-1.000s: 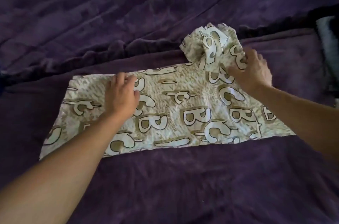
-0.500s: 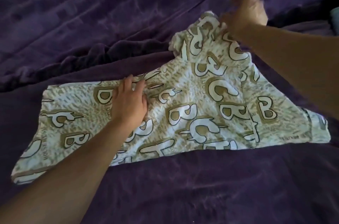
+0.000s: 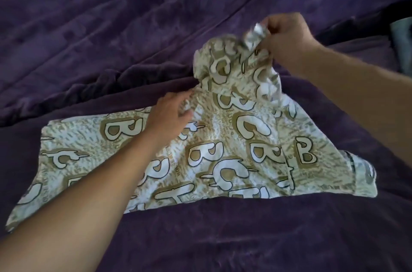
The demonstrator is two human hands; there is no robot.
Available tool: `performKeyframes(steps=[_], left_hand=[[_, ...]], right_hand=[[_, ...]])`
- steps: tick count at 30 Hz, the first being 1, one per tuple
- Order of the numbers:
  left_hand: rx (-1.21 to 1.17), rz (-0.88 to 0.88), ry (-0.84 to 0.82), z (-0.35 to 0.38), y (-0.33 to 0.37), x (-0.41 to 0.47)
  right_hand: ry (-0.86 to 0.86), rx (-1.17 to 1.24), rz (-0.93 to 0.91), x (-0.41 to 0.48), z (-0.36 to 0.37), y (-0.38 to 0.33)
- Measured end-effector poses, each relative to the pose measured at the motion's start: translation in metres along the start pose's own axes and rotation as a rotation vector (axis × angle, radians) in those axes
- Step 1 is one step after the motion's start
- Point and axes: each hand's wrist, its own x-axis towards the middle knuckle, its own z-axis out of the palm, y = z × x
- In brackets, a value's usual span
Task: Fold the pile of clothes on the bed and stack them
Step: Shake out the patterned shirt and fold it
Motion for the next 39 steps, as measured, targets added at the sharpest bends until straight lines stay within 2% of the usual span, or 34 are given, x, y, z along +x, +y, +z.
performKeyframes(steps=[2,4,7,9,12,14,16,18,19,20,22,23,24,25,26,30,31,32,34,36,37,39], left_hand=[[-0.103,-0.064,0.063,-0.01,0.001,-0.003],[-0.145,-0.103,0.182,-0.017,0.001,-0.01],[-0.071,-0.042,0.338,-0.018,0.006,-0.025],[-0.028,0.07,0.418,-0.015,0.019,-0.035],[0.145,0.361,0.45,0.001,0.048,-0.05],[0.276,0.562,0.328,0.023,0.065,-0.064],[0.44,0.627,0.061,0.048,0.067,-0.077],[0.631,0.537,-0.176,0.067,0.051,-0.083],[0.678,0.487,-0.224,0.072,0.045,-0.084],[0.699,0.45,-0.234,0.075,0.04,-0.083],[0.659,0.435,-0.201,0.077,0.042,-0.083],[0.609,0.448,-0.178,0.076,0.045,-0.084],[0.543,0.466,-0.15,0.074,0.049,-0.086],[0.464,0.477,-0.105,0.071,0.05,-0.089],[0.367,0.461,-0.043,0.066,0.05,-0.093],[0.07,0.186,0.24,0.041,0.029,-0.104],[0.049,0.113,0.269,0.034,0.022,-0.106],[0.031,0.049,0.289,0.028,0.013,-0.108],[-0.001,-0.043,0.323,0.018,-0.002,-0.115],[-0.003,-0.086,0.339,0.012,-0.011,-0.124],[0.009,-0.079,0.34,0.012,-0.014,-0.129],[0.062,0.013,0.338,0.017,-0.012,-0.139]], right_hand=[[-0.134,-0.149,-0.317,-0.042,-0.008,0.002],[-0.296,-0.372,-0.543,-0.085,-0.021,0.022],[-0.512,-0.706,-0.714,-0.14,-0.032,0.068],[-0.575,-0.849,-0.763,-0.161,-0.028,0.096],[-0.638,-1.01,-0.641,-0.176,-0.019,0.119],[-0.605,-0.958,-0.546,-0.185,-0.017,0.121],[-0.411,-0.762,-0.469,-0.195,-0.022,0.118],[-0.025,-0.667,-0.352,-0.204,-0.037,0.124],[0.122,-0.713,-0.207,-0.208,-0.049,0.127],[0.176,-0.761,0.004,-0.211,-0.059,0.129],[0.091,-0.685,0.439,-0.216,-0.076,0.136],[0.036,-0.539,0.565,-0.219,-0.083,0.136],[0.023,-0.348,0.612,-0.221,-0.086,0.134],[0.05,-0.228,0.594,-0.223,-0.087,0.129],[0.095,-0.208,0.521,-0.226,-0.085,0.119],[0.25,-0.722,-0.065,-0.247,-0.039,0.065],[0.233,-0.794,-0.182,-0.252,-0.017,0.054],[0.156,-0.838,-0.225,-0.255,0.006,0.048],[-0.146,-0.84,-0.147,-0.252,0.054,0.046],[-0.499,-0.758,0.024,-0.246,0.089,0.056],[-0.593,-0.691,0.082,-0.242,0.098,0.062],[-0.57,-0.497,0.117,-0.237,0.104,0.076]])
